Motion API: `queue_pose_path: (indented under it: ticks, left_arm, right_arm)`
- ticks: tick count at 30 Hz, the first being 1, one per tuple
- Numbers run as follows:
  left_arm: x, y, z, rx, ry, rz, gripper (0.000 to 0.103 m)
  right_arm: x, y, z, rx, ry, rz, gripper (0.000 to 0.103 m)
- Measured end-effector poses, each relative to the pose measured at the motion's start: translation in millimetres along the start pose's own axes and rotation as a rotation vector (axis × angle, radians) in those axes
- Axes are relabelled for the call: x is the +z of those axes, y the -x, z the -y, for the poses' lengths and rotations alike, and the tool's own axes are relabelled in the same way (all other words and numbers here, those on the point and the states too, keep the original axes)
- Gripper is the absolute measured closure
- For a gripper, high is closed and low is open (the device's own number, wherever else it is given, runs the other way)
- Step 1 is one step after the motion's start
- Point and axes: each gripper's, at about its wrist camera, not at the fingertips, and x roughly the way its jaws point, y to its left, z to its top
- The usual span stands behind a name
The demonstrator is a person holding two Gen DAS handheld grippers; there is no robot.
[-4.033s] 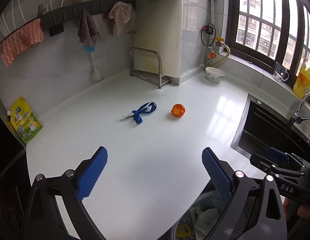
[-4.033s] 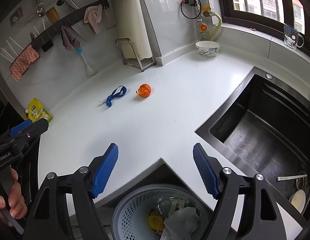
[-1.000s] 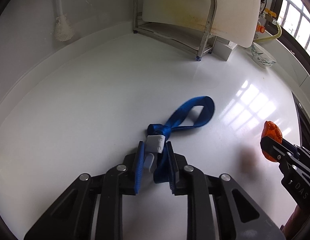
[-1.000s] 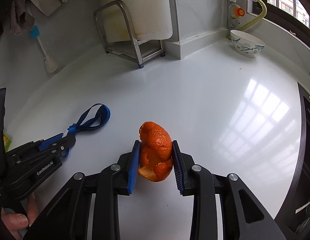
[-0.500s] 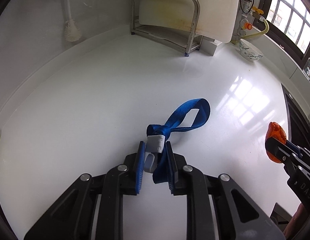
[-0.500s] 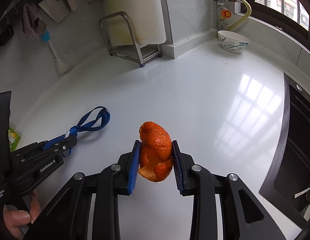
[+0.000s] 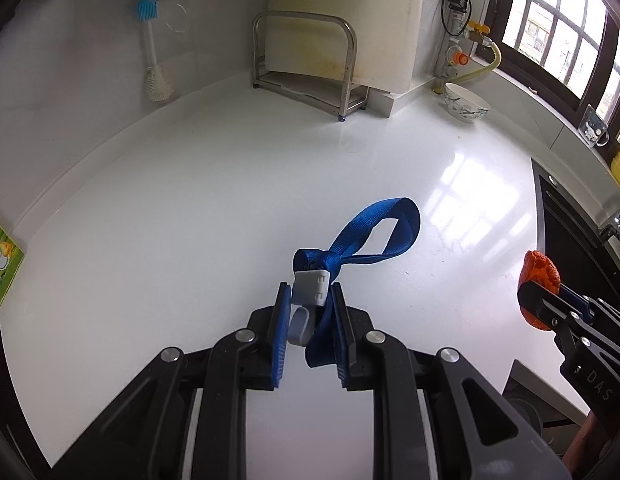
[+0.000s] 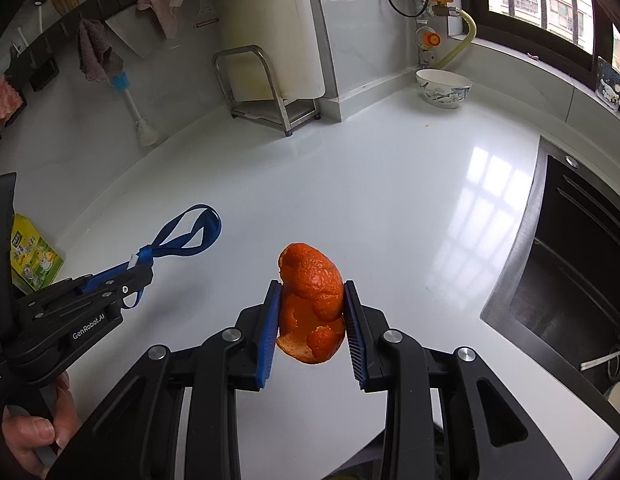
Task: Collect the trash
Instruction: 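Carry lanyard and orange peel over the grey bin and open both tools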
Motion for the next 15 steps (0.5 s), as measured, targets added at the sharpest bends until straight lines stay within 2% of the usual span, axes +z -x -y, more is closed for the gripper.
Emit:
queue_pose_path:
  ticks: [15]
  left_arm:
    - [-58.1,84.1,60.5,0.025,0.008,0.062,0.083]
  right_arm:
    - [-56.5,80.6,33.4,0.060,0.052,0.012,0.073]
